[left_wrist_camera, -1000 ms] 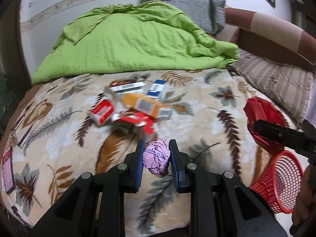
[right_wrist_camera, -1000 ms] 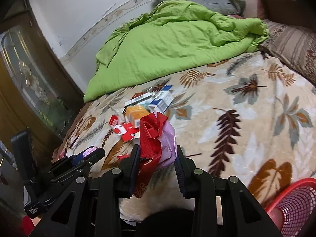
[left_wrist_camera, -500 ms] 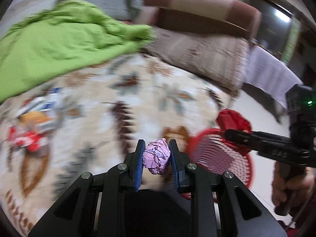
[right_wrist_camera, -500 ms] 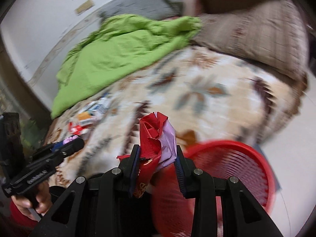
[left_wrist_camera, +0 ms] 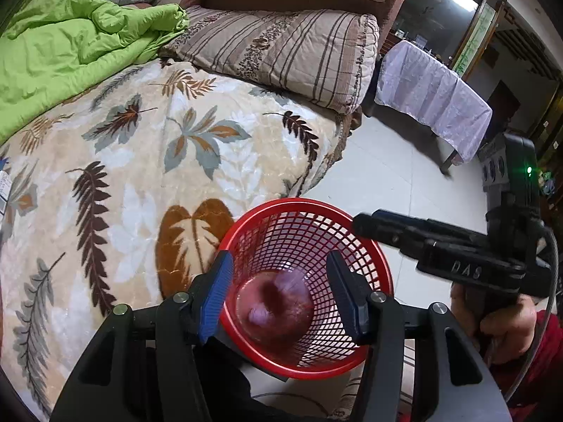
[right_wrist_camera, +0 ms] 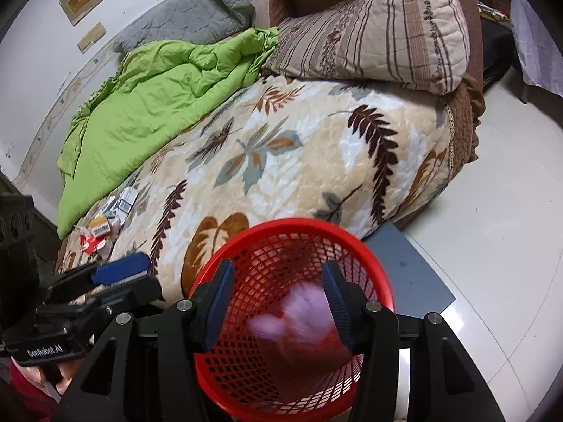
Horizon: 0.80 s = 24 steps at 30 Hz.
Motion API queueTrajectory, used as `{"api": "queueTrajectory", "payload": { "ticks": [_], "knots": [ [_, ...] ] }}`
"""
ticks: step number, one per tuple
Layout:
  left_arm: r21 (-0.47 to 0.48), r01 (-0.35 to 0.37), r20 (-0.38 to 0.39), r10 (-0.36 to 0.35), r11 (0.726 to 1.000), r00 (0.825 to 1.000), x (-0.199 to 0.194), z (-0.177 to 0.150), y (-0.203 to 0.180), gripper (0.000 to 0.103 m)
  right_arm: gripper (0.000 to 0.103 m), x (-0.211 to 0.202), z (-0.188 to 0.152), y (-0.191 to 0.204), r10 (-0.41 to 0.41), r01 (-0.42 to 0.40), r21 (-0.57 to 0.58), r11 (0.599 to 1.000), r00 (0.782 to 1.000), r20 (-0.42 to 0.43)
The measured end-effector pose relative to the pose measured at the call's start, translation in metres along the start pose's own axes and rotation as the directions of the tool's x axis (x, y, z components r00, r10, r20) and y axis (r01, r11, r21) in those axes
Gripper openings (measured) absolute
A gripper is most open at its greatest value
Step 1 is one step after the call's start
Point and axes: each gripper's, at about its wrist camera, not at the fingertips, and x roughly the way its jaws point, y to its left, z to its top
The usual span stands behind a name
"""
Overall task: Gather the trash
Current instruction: 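Carry both items to the red wastebasket and open both tools to drop them, then move both tools back over the trash pile on the bed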
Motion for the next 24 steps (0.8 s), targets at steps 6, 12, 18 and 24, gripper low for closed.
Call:
{"api": "queueTrajectory", "payload": {
  "ticks": [6,12,18,24],
  "knots": [
    [-0.053,-0.061,0.046,0.064,0.997,0.997,-0.025,-0.003,0.022,0.054,0.056,0.006,0.005,0.024,0.059,-0.059,-0.037,0.998,0.998,0.0],
    [-0.139,-0.204,0.113,0.22,0.969,0.969,-0.068,-0.017,0.066,0.055,0.056,0.025,0.002,0.078,0.136,-0.14,-0.148,0.979,0.99,-0.038],
    [-0.243,-0.317,0.127,0.354,0.917,0.927,-0.106,-0.039,0.115,0.056,0.056,0.046,0.003,0.136,0.211,-0.224,-0.241,0.945,0.974,-0.077],
    [-0.393,-0.353,0.108,0.424,0.849,0.899,-0.135,-0.063,0.173,0.057,0.056,0.069,0.001,0.183,0.254,-0.282,-0.304,0.91,0.959,-0.13]
  ]
}}
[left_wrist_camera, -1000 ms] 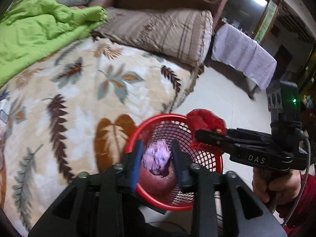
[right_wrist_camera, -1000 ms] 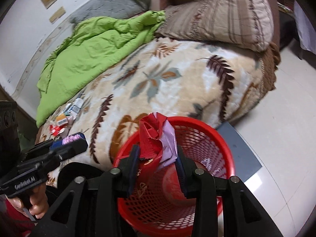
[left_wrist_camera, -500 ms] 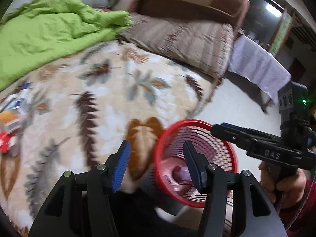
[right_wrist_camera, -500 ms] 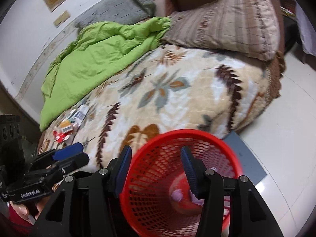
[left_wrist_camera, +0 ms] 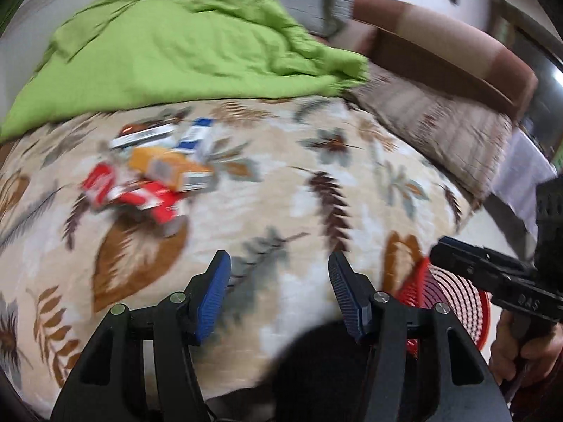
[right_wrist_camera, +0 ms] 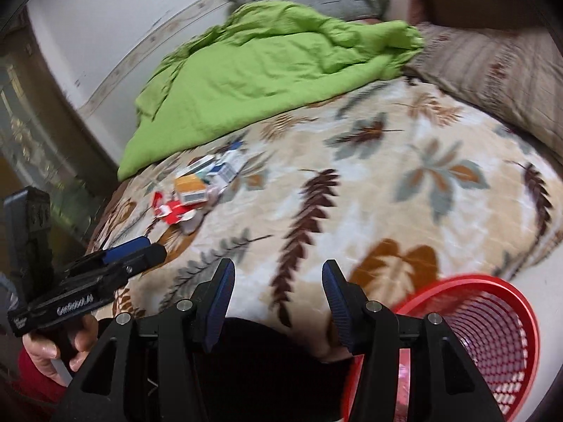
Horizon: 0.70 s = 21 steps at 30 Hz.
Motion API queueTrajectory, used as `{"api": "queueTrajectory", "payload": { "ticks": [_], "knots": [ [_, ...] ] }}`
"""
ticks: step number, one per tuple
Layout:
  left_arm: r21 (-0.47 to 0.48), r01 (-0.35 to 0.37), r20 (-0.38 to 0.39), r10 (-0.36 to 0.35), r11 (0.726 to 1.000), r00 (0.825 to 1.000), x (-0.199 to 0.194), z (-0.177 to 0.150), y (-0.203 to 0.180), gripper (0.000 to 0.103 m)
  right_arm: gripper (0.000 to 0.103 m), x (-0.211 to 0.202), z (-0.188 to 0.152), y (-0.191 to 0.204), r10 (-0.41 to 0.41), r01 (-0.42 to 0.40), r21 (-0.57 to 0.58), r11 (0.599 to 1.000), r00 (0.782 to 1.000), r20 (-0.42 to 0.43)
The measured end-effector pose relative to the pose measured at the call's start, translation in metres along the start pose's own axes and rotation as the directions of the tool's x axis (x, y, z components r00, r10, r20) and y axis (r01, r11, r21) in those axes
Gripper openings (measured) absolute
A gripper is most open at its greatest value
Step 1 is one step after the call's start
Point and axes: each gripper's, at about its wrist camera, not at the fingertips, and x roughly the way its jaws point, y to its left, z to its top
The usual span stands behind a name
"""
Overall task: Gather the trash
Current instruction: 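Move both tools back over the trash pile on the bed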
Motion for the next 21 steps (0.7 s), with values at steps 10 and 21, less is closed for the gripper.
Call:
{"api": "queueTrajectory", "payload": {
  "ticks": [10,21],
  "knots": [
    [-0.223,-0.148,0.026,0.158,0.963,0.987,-0.006,0.026,0.119,0.057,0.056,0.042,0.03,0.045,0.067,-0.073,-0.121,0.99,0.996,-0.055],
    [-0.258,-0.184,0.03,0.199,0.948,0.98,-0.003,0.036,0.171,0.059,0.064,0.149,0.097,0.1,0.212,-0.242,-0.167,0.956,0.961,-0.177]
  ]
}}
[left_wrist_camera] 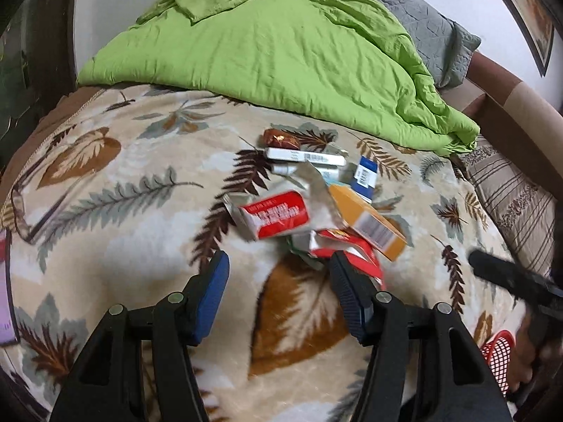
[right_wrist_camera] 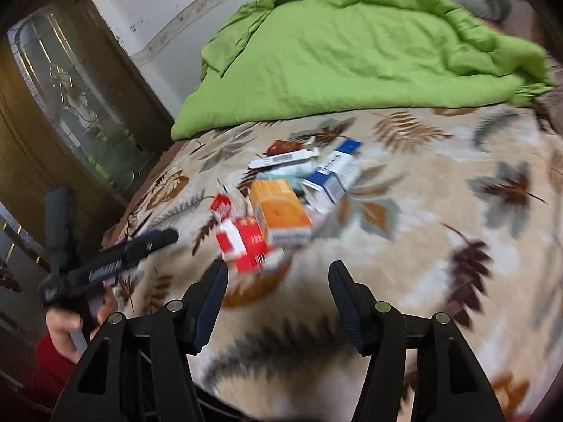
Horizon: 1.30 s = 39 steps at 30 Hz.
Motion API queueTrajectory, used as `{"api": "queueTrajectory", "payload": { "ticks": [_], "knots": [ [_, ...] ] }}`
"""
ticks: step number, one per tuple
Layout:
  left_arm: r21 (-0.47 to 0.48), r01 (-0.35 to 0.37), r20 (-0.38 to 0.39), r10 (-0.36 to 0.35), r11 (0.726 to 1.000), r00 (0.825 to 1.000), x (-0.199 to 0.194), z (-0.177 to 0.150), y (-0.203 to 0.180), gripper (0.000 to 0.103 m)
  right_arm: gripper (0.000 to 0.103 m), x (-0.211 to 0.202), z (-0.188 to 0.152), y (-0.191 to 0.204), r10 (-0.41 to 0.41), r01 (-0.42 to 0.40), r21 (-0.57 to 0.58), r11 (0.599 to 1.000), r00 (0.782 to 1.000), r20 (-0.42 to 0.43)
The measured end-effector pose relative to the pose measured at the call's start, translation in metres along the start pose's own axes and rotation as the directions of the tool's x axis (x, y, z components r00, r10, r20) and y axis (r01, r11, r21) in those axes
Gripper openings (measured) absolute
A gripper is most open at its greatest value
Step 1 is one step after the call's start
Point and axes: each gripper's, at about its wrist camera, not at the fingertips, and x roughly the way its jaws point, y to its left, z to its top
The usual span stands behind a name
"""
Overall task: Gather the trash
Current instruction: 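Move both tools back over the trash pile on the bed, then grasp the orange box with the right tool while the left tool grasps the wet-wipe pack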
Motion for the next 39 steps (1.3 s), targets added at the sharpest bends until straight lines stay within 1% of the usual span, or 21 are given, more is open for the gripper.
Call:
{"api": "queueTrajectory", "payload": {
  "ticks": [2,3,6,10,12,13,14,17,21,22,24,25,29,33,35,37,39],
  "knots": [
    [0.019,0.002,0.0,-0.002,1.0,1.0,0.004,0.007,0.005,0.064,0.064,0.025,0.017,-0.001,-0.001,0.001,-0.014,1.0,1.0,-0.021],
    [0.027,0.0,0.001,0.0,1.0,1.0,0.007,0.012,0.007,0.065,0.064,0.034,0.023,-0.002,-0.003,0.003,-0.019,1.0,1.0,-0.024],
    [0.041,0.006,0.001,-0.006,0.999,1.0,0.017,0.026,0.015,0.065,0.064,0.07,0.041,-0.005,-0.004,0.002,-0.023,1.0,0.997,-0.076],
    [0.05,0.038,-0.007,-0.038,0.998,0.999,0.039,0.044,0.022,0.065,0.064,0.098,0.048,-0.01,-0.002,-0.001,-0.02,1.0,0.991,-0.135],
    [0.065,0.054,-0.012,-0.053,0.996,0.999,0.051,0.053,0.025,0.065,0.064,0.106,0.047,-0.008,-0.005,0.0,-0.032,0.999,0.987,-0.158],
    [0.074,0.069,-0.024,-0.067,0.995,0.997,0.059,0.056,0.026,0.065,0.061,0.108,0.045,-0.006,-0.005,-0.002,-0.04,0.999,0.986,-0.166],
    [0.078,0.074,-0.031,-0.072,0.994,0.997,0.066,0.059,0.026,0.065,0.056,0.109,0.043,-0.004,-0.008,0.0,-0.047,0.999,0.986,-0.169],
    [0.08,0.114,-0.047,-0.111,0.99,0.993,0.082,0.065,0.029,0.065,0.055,0.103,0.034,-0.004,0.001,-0.007,-0.04,0.999,0.987,-0.16],
    [0.071,0.181,-0.057,-0.177,0.981,0.982,0.1,0.066,0.033,0.065,0.055,0.082,0.02,-0.012,0.035,-0.031,0.037,0.999,0.992,-0.122],
    [0.06,0.213,-0.068,-0.209,0.975,0.976,0.103,0.066,0.034,0.065,0.055,0.075,0.015,-0.013,0.04,-0.034,0.055,0.998,0.993,-0.107],
    [0.044,0.252,-0.099,-0.246,0.967,0.964,0.109,0.064,0.034,0.065,0.055,0.064,0.006,-0.013,0.051,-0.044,0.077,0.996,0.995,-0.087],
    [0.046,0.25,-0.113,-0.243,0.967,0.963,0.11,0.062,0.032,0.065,0.055,0.058,0.001,-0.013,0.048,-0.042,0.082,0.996,0.996,-0.076],
    [0.098,0.275,-0.166,-0.256,0.957,0.952,0.105,0.043,0.017,0.065,0.055,0.036,-0.018,-0.014,0.042,-0.037,0.126,0.991,0.998,-0.039],
    [0.193,0.321,-0.228,-0.276,0.927,0.934,0.088,0.017,-0.007,0.065,0.055,0.022,-0.034,-0.013,0.029,-0.027,0.149,0.988,0.999,-0.012],
    [0.239,0.326,-0.231,-0.273,0.915,0.934,0.078,0.008,-0.015,0.066,0.055,0.016,-0.04,-0.014,0.012,-0.012,0.16,0.987,1.0,0.006],
    [0.284,0.289,-0.191,-0.242,0.914,0.951,0.066,0.004,-0.021,0.066,0.055,0.011,-0.046,-0.017,-0.007,0.002,0.182,0.983,1.0,0.025],
    [0.291,0.261,-0.167,-0.22,0.92,0.961,0.063,0.007,-0.02,0.066,0.055,0.007,-0.052,-0.021,-0.023,0.015,0.205,0.979,0.999,0.038]
  ]
}}
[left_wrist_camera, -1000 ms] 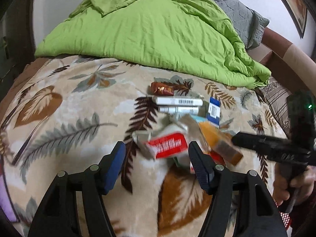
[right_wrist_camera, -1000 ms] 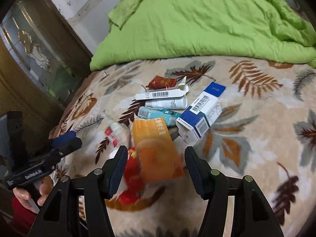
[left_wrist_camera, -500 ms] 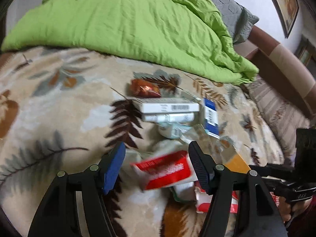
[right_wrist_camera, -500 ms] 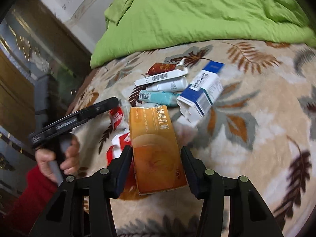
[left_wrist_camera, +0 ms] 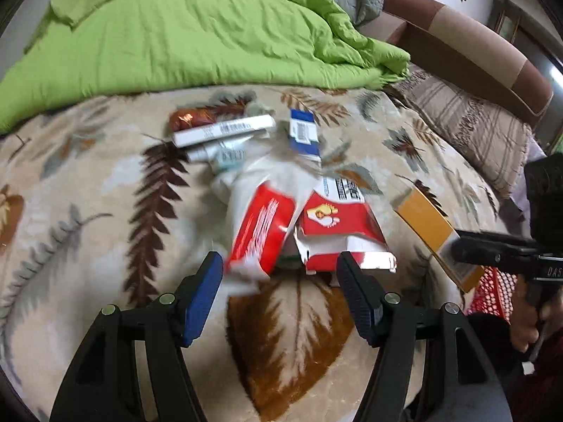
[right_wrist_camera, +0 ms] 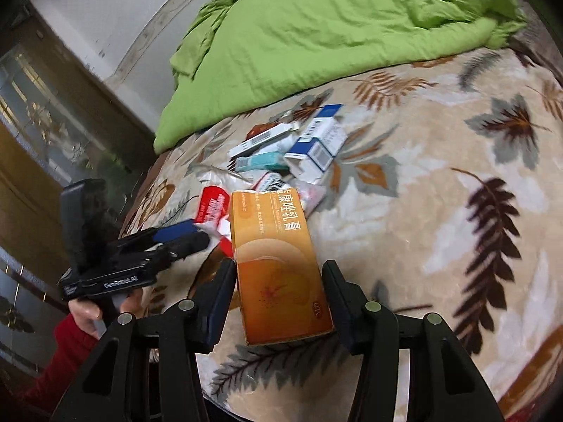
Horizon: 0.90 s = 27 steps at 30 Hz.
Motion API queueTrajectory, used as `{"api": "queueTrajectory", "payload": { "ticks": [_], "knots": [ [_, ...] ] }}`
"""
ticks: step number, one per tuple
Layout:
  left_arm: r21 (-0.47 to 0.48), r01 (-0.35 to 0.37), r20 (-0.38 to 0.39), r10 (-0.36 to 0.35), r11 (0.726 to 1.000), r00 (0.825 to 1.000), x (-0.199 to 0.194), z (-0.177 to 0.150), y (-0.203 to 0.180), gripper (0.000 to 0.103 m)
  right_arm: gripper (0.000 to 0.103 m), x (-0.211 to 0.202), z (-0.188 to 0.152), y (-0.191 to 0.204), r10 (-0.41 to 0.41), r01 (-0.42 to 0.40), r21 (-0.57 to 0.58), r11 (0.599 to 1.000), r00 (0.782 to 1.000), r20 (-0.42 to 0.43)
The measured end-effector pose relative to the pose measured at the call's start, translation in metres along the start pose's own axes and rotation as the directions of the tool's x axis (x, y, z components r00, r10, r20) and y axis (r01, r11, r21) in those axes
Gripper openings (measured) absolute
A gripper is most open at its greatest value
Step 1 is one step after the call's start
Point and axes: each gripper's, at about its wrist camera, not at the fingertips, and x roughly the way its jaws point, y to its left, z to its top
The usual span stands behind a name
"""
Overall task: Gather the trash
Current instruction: 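Grasp the orange box with the right tool while the left tool grasps the wet-wipe pack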
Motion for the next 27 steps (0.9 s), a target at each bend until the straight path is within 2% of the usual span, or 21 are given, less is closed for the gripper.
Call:
{"api": "queueTrajectory", "payload": {
  "ticks": [3,8,13,14,16,18,20,22,27],
  "knots": [
    [0.003,-0.075,0.009,0.075,0.997,0.997,0.004,0.008,0.001,0.066,0.055,-0.004,-0.004,-0.006,-0.018,0.017,0.029,0.999,1.0,0.021],
    [0.006,-0.123,-0.007,0.123,0.992,0.992,0.02,0.021,0.007,0.066,0.055,-0.006,-0.005,-0.014,-0.047,0.044,0.068,0.997,0.998,0.044],
    [-0.073,-0.146,-0.043,0.144,0.987,0.989,0.04,0.022,0.019,0.065,0.055,-0.004,-0.005,-0.017,-0.064,0.061,0.08,0.995,0.997,0.043],
    [-0.088,-0.151,-0.05,0.147,0.985,0.988,0.042,0.02,0.021,0.055,0.055,-0.004,-0.005,-0.017,-0.066,0.063,0.08,0.995,0.997,0.043],
    [-0.107,-0.167,-0.051,0.162,0.98,0.985,0.044,0.016,0.022,0.051,0.055,-0.003,-0.005,-0.016,-0.068,0.065,0.074,0.995,0.997,0.041],
    [-0.132,-0.17,-0.033,0.167,0.977,0.985,0.038,0.013,0.021,0.048,0.055,-0.002,-0.005,-0.015,-0.072,0.069,0.069,0.995,0.997,0.042],
    [-0.148,-0.175,-0.013,0.175,0.973,0.985,0.029,0.011,0.018,0.04,0.055,-0.002,-0.006,-0.013,-0.079,0.076,0.059,0.995,0.996,0.045],
    [-0.18,-0.166,0.006,0.17,0.97,0.985,0.017,0.007,0.015,0.04,0.055,-0.003,-0.006,-0.011,-0.088,0.085,0.05,0.995,0.995,0.048],
    [-0.218,-0.213,0.062,0.231,0.952,0.971,-0.011,-0.009,-0.005,0.04,0.055,-0.002,-0.007,-0.006,-0.114,0.113,0.026,0.993,0.992,0.056]
  ]
}}
